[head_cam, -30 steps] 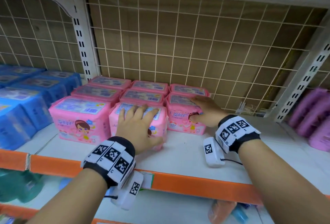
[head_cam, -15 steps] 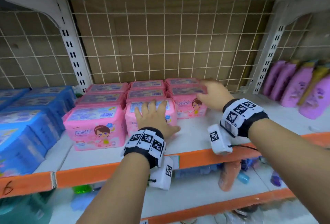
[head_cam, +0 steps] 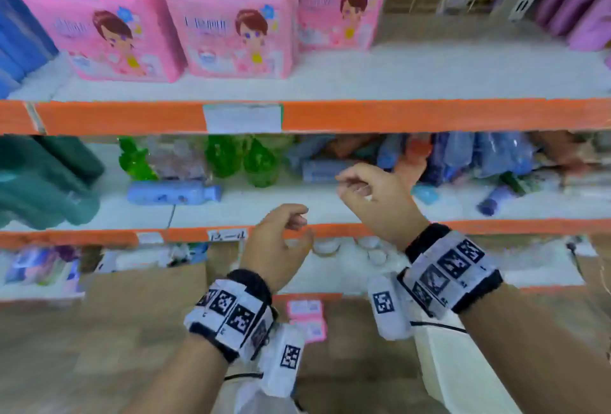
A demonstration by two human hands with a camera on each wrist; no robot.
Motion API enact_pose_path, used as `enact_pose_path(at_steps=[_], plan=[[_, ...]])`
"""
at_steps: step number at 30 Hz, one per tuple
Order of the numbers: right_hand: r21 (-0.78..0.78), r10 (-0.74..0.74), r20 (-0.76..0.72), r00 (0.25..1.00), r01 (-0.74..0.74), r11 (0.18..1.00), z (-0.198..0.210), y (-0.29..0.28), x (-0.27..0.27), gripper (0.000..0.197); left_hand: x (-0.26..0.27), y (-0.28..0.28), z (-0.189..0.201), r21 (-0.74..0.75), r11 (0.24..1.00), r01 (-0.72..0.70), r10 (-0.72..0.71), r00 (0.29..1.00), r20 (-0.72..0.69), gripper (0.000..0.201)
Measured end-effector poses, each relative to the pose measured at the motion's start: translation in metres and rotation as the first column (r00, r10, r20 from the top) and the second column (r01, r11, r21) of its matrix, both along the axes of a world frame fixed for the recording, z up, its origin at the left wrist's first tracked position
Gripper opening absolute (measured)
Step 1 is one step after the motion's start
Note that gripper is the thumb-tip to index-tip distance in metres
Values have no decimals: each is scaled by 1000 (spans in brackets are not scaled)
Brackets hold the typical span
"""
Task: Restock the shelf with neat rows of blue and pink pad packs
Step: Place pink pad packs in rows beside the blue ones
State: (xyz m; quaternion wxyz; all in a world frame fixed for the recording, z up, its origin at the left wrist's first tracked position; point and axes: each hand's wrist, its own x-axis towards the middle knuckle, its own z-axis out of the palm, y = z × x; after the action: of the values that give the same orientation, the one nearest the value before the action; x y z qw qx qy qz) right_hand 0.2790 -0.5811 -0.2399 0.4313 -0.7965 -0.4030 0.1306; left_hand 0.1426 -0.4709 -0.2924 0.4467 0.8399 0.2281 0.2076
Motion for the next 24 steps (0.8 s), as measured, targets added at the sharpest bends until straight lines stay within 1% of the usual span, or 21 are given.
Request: enact_pose_path(at_steps=[1,2,3,4,5,6,8,11,13,14,15,16,17,18,19,20,21,22,23,24], plan=[[-42,-4,-77,997,1,999,-35,-12,-3,14,-11,-14,-38,-36,999,16,-22,987,-158,30],[-94,-11,-160,987,-4,996,-72,-23,-7,15,-21,-27,-78,-78,996,50,-72,948,-310,34],[-155,-17,-234,972,-21,988,-113,-35,-10,15,-30,-36,-120,-129,988,86,-136,884,-446,38],[-222,-21,-283,959,-44,974,-157,-46,-15,15,-38,-44,-164,-171,979,110,-189,803,-566,41],[-286,-26,-307,951,-66,956,-203,-57,-21,15,-46,-49,-208,-193,974,119,-219,715,-664,45],[-354,-33,-310,950,-83,932,-249,-68,-28,15,-53,-53,-252,-205,972,115,-230,641,-733,47],[-487,-60,-326,944,-113,866,-339,-89,-44,15,-65,-61,-338,-211,971,108,-236,527,-816,51],[-599,-76,-444,893,-232,766,-459,-116,-61,21,-73,-72,-458,-182,980,77,-197,402,-894,62],[-643,-71,-458,886,-275,714,-529,-124,-63,28,-65,-73,-534,-126,989,74,-144,326,-934,77],[-658,-45,-453,891,-300,691,-561,-123,-62,30,-58,-70,-568,-103,992,69,-119,307,-944,87],[-671,-14,-438,899,-316,670,-590,-120,-60,30,-51,-69,-599,-90,994,54,-103,313,-944,97],[-684,7,-425,905,-326,653,-616,-115,-56,29,-44,-67,-629,-105,994,14,-103,357,-928,106],[-677,3,-422,907,-317,664,-642,-109,-51,28,-37,-63,-657,-147,987,-69,-100,450,-887,112],[-652,-36,-441,897,-293,699,-666,-103,-47,26,-32,-59,-682,-224,956,-191,-80,565,-821,113],[-633,-104,-467,878,-250,732,-689,-97,-43,26,-28,-53,-704,-304,902,-307,-19,674,-738,108],[-640,-166,-469,867,-205,740,-711,-92,-38,32,-25,-47,-724,-366,842,-396,63,746,-663,99],[-672,-225,-443,868,-155,724,-730,-88,-33,40,-23,-40,-740,-392,797,-459,141,773,-618,89],[-694,-282,-427,859,-111,711,-745,-84,-29,51,-21,-34,-752,-389,774,-500,190,769,-611,80],[-687,-355,-458,815,-71,723,-758,-77,-27,62,-19,-28,-759,-375,760,-531,228,758,-611,74],[-673,-431,-513,743,-35,739,-765,-69,-26,73,-18,-22,-764,-388,747,-539,251,770,-587,69]])
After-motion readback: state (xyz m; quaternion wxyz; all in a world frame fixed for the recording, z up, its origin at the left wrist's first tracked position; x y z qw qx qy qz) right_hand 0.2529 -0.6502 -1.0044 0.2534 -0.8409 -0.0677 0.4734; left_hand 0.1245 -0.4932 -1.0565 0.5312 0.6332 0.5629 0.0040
